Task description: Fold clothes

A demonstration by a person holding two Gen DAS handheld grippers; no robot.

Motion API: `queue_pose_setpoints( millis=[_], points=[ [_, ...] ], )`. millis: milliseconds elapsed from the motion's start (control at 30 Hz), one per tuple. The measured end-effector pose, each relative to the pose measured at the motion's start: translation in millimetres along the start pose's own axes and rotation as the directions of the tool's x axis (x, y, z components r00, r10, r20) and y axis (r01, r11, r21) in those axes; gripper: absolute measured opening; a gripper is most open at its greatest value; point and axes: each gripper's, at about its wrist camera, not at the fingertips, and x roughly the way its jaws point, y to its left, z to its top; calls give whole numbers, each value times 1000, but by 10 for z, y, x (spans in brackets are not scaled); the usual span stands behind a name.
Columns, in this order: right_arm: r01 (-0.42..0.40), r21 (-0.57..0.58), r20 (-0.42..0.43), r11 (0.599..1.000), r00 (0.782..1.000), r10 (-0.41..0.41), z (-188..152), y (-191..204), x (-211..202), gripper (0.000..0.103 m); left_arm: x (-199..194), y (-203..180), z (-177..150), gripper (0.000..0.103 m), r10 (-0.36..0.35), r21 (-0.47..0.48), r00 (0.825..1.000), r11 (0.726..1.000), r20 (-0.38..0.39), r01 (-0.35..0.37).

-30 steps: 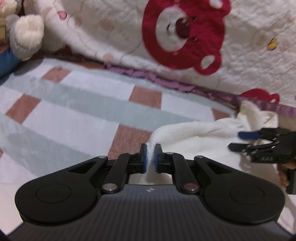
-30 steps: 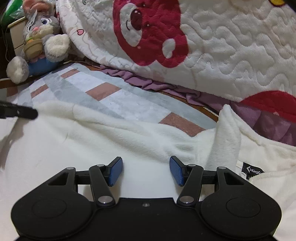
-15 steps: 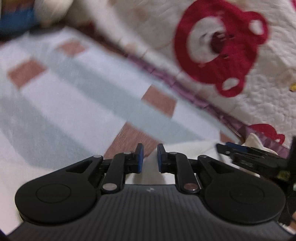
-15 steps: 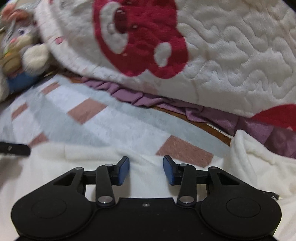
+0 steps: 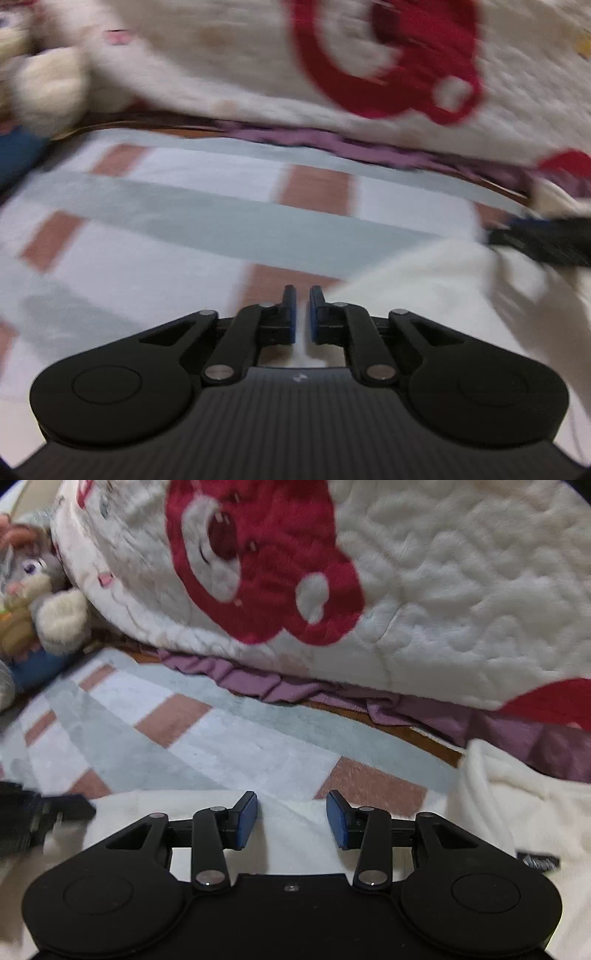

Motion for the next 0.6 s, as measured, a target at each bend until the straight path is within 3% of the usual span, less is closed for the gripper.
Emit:
queue_pose_setpoints(
  millis=[100,167,233,300,367,467,533,600],
  points=[
    [-84,-25,42,996,996,85,-196,126,-316,51,-364,287,-33,12,15,-80,1000,997,25,-13],
    [-143,-35,40,989,989,144,-339,221,-478,51,-675,460,-98,34,32,-111,998,993,51,-26],
    [-166,-71,32,984,985,169,-447,335,-583,52,-973,786,-221,45,121,-137,991,984,59,-112],
    [-188,-118,19,975,981,192,-553,448,-688,52,-1258,1183,-370,47,211,-186,976,962,50,-199],
    [-212,-148,0,966,977,214,-646,556,-779,52,-1497,1610,-550,55,300,-255,953,925,43,-280],
    [-255,-153,-35,955,967,252,-770,674,-873,52,-1736,2168,-834,63,421,-388,907,838,13,-383],
    [-273,-175,-60,946,962,267,-863,766,-915,53,-1739,2450,-1011,63,440,-459,897,791,-34,-405],
    [-284,-209,-85,936,959,272,-953,859,-939,53,-1713,2633,-1149,63,398,-517,915,770,-67,-373]
  ],
)
